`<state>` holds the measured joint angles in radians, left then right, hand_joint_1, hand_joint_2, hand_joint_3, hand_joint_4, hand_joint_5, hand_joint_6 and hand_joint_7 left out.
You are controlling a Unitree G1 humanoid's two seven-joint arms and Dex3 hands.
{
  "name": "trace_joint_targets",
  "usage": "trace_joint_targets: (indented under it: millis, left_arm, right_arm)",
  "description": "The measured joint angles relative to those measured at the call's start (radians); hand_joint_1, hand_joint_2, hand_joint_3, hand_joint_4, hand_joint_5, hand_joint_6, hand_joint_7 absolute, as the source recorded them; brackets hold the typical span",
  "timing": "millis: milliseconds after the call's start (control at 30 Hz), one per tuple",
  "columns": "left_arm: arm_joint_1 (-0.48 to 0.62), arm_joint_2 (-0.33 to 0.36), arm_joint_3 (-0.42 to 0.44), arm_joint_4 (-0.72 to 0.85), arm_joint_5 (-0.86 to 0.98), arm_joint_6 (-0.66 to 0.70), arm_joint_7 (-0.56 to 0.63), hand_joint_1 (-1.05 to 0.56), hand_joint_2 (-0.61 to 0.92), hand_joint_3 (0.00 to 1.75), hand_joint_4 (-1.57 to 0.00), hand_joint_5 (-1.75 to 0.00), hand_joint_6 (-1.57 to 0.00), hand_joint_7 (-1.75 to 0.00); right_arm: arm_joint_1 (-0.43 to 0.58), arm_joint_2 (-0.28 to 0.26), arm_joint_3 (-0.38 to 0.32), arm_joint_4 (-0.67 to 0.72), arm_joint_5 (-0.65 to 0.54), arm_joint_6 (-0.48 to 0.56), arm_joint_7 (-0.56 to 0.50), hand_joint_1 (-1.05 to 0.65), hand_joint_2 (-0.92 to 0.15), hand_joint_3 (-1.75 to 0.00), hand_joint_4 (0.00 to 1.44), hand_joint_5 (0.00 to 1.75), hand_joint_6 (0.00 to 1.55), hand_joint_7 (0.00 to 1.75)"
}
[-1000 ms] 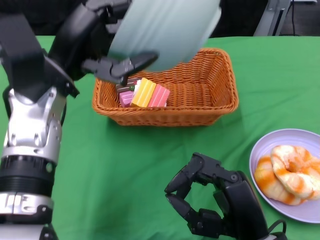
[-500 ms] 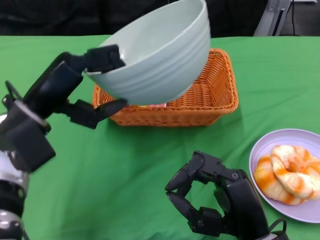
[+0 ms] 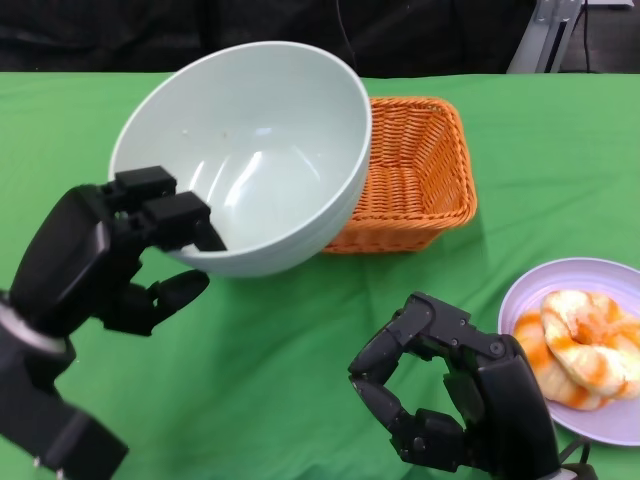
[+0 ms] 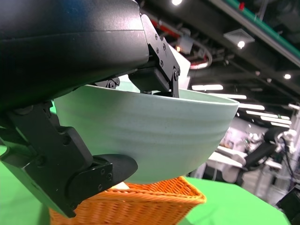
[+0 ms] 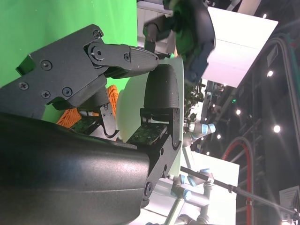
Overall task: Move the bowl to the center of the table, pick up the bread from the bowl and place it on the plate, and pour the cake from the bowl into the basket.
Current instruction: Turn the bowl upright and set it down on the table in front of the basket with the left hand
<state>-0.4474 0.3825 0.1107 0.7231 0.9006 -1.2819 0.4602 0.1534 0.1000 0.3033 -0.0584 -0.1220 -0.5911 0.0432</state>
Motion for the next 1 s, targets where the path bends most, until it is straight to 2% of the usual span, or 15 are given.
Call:
trace_joint_targets:
  millis: [133, 267, 333, 367, 467, 633, 767, 867, 933, 1000]
  left_arm:
    - [0.062, 0.025, -0.045, -0.065, 0.093, 0.034, 0.178, -0.01, 0.29, 1.46, -0.8, -1.75, -0.9, -1.34]
    - [0.124, 0.046, -0.094, -0.115, 0.121, 0.065, 0.295, -0.02, 0.32, 1.38, -0.89, -1.5, -0.9, -1.27]
    - [0.155, 0.048, -0.111, -0.138, 0.122, 0.089, 0.331, -0.03, 0.35, 1.34, -0.91, -1.47, -0.91, -1.26]
    - [0.171, 0.051, -0.12, -0.152, 0.122, 0.104, 0.346, -0.05, 0.35, 1.36, -0.91, -1.52, -0.91, -1.25]
    - [0.215, 0.06, -0.147, -0.183, 0.122, 0.125, 0.381, -0.09, 0.33, 1.39, -0.88, -1.63, -0.92, -1.24]
    - [0.272, 0.086, -0.188, -0.215, 0.122, 0.124, 0.42, -0.01, 0.26, 1.45, -0.79, -1.73, -0.9, -1.25]
    - [0.323, 0.105, -0.215, -0.259, 0.123, 0.123, 0.437, 0.03, 0.22, 1.47, -0.87, -1.54, -0.92, -1.21]
    - [0.352, 0.122, -0.235, -0.27, 0.125, 0.11, 0.439, 0.03, 0.25, 1.44, -0.89, -1.48, -0.93, -1.18]
    - [0.37, 0.135, -0.248, -0.277, 0.13, 0.105, 0.44, 0.04, 0.24, 1.42, -0.88, -1.52, -0.9, -1.25]
    - [0.388, 0.146, -0.263, -0.284, 0.136, 0.101, 0.44, 0.06, 0.25, 1.36, -0.86, -1.59, -0.81, -1.43]
  right_arm:
    - [0.007, -0.005, -0.009, -0.031, 0.005, 0.023, 0.005, -0.34, -0.62, -0.69, 0.75, 1.54, 0.68, 1.28]
    - [0.019, -0.011, -0.012, -0.091, 0.032, 0.064, 0.02, -0.34, -0.64, -0.68, 0.73, 1.54, 0.66, 1.29]
    - [0.027, -0.016, -0.013, -0.115, 0.039, 0.083, 0.023, -0.33, -0.64, -0.68, 0.72, 1.53, 0.65, 1.29]
    - [0.031, -0.019, -0.015, -0.126, 0.04, 0.091, 0.023, -0.32, -0.64, -0.68, 0.73, 1.54, 0.64, 1.29]
    - [0.032, -0.023, -0.023, -0.143, 0.035, 0.109, 0.02, -0.34, -0.63, -0.69, 0.74, 1.55, 0.64, 1.29]
    - [0.032, -0.027, -0.042, -0.177, 0.027, 0.143, 0.018, -0.32, -0.61, -0.74, 0.73, 1.54, 0.65, 1.29]
    - [0.031, -0.029, -0.048, -0.194, 0.048, 0.161, 0.026, -0.29, -0.59, -0.76, 0.72, 1.54, 0.66, 1.26]
    - [0.031, -0.029, -0.049, -0.207, 0.05, 0.18, 0.027, -0.29, -0.59, -0.77, 0.71, 1.54, 0.67, 1.26]
    - [0.032, -0.029, -0.049, -0.214, 0.05, 0.19, 0.027, -0.28, -0.57, -0.8, 0.71, 1.55, 0.66, 1.27]
    - [0.032, -0.029, -0.048, -0.221, 0.052, 0.191, 0.03, -0.27, -0.52, -0.9, 0.7, 1.56, 0.64, 1.29]
